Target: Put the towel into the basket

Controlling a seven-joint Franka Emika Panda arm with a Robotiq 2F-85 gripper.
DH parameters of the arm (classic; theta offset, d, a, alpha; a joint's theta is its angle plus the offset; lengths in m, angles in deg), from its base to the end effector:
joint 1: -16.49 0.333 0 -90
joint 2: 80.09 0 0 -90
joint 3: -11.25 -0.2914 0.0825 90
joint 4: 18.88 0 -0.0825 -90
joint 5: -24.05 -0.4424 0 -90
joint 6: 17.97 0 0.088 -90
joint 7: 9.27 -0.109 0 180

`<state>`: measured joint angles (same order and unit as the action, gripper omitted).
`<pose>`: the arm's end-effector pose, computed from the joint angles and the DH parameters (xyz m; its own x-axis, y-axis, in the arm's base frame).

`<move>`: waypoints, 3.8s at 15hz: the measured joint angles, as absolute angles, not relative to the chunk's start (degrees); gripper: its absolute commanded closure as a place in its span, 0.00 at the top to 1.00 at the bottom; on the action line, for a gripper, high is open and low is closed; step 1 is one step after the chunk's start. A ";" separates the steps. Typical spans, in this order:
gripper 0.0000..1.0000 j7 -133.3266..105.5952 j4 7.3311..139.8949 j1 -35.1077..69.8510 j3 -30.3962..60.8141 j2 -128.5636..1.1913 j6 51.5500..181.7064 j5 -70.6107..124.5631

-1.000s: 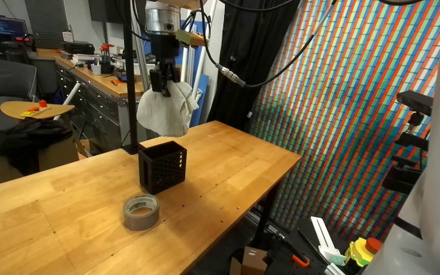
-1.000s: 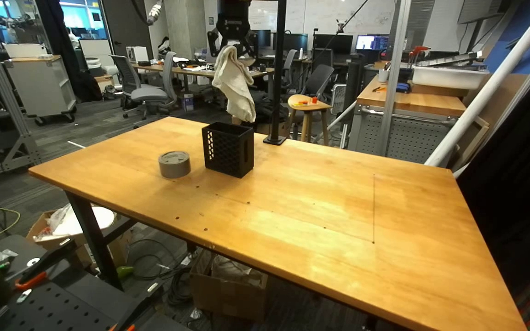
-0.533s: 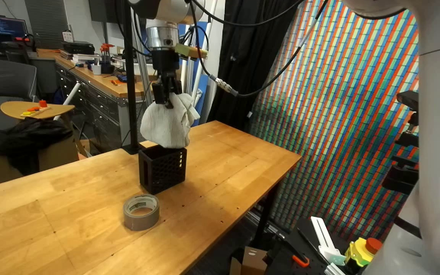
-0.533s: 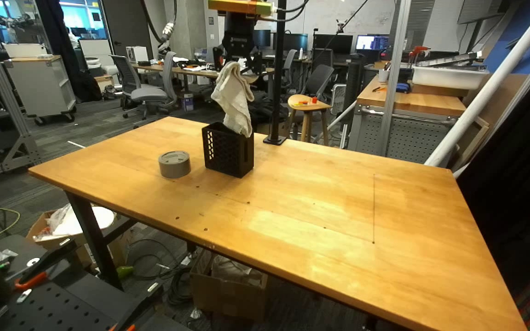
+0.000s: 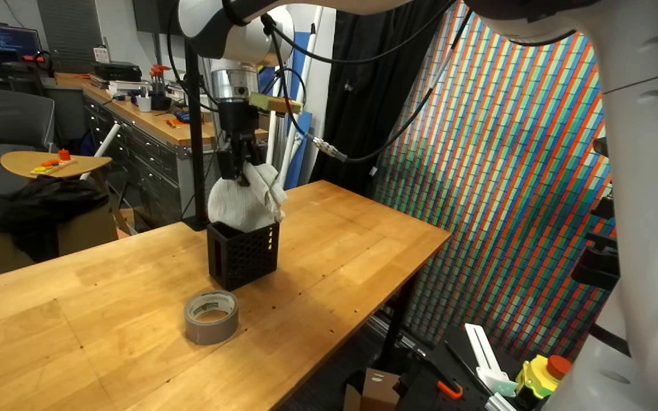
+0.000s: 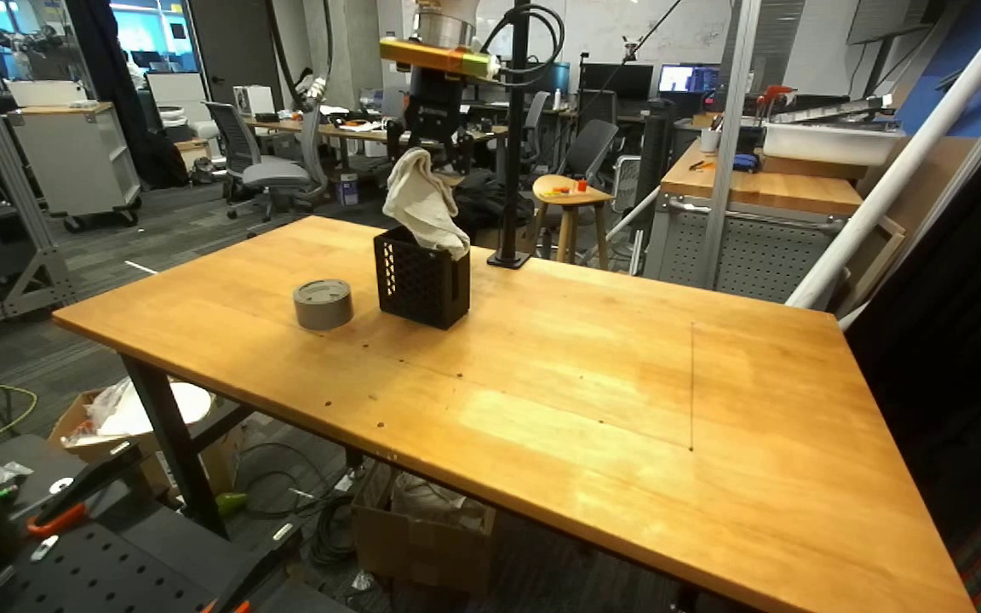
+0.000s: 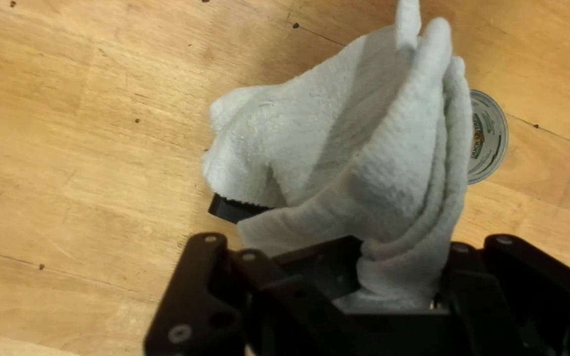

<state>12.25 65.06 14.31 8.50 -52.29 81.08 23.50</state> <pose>0.7123 0.0039 0.3398 0.9073 0.3738 -0.1924 0.3587 -0.9270 -0.1095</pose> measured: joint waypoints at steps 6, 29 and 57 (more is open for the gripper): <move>0.02 7.57 66.97 15.88 7.42 -51.18 86.51 22.24; 0.01 1.75 81.66 17.02 9.26 -55.38 98.69 29.60; 0.75 5.58 85.69 16.19 7.82 -62.59 100.80 32.55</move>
